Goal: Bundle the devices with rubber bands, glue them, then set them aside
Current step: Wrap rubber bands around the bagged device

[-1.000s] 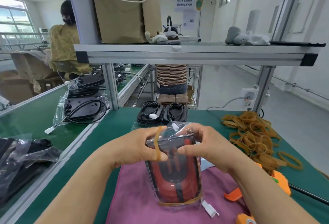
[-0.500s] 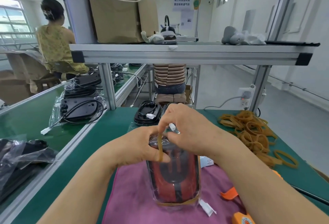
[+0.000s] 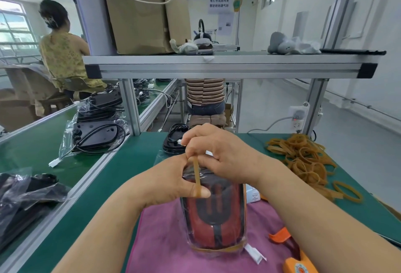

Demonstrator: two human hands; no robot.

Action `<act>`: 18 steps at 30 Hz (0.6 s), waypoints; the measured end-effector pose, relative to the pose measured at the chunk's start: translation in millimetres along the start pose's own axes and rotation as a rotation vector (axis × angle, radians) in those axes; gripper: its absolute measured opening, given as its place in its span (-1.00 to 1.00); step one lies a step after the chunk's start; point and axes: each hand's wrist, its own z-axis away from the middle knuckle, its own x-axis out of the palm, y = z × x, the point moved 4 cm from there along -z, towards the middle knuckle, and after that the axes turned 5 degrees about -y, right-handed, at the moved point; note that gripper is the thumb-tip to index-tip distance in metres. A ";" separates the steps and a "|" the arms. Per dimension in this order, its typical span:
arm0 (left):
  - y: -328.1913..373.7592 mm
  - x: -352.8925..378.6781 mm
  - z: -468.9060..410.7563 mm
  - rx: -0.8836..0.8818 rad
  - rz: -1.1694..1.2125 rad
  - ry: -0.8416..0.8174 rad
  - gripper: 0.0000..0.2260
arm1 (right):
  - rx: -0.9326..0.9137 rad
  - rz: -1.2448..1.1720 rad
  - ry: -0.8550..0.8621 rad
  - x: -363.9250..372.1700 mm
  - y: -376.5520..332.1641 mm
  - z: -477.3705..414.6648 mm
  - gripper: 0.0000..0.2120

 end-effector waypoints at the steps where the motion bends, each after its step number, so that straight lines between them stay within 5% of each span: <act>1: 0.6 0.8 -0.7 -0.002 -0.001 0.006 -0.48 | 0.016 -0.032 0.009 -0.3 1.5 1.3 -0.90; 5: 5.4 4.7 0.1 0.028 0.032 -0.038 -0.48 | 0.075 0.050 0.118 -6.7 10.3 13.5 -0.87; 10: 1.6 1.1 7.5 0.031 0.014 -0.023 -0.45 | 0.071 0.363 0.344 -21.7 18.8 36.2 -0.59; 18: 4.9 5.9 10.9 0.054 0.039 -0.024 -0.50 | 0.173 0.343 0.635 -9.5 37.2 84.7 -0.48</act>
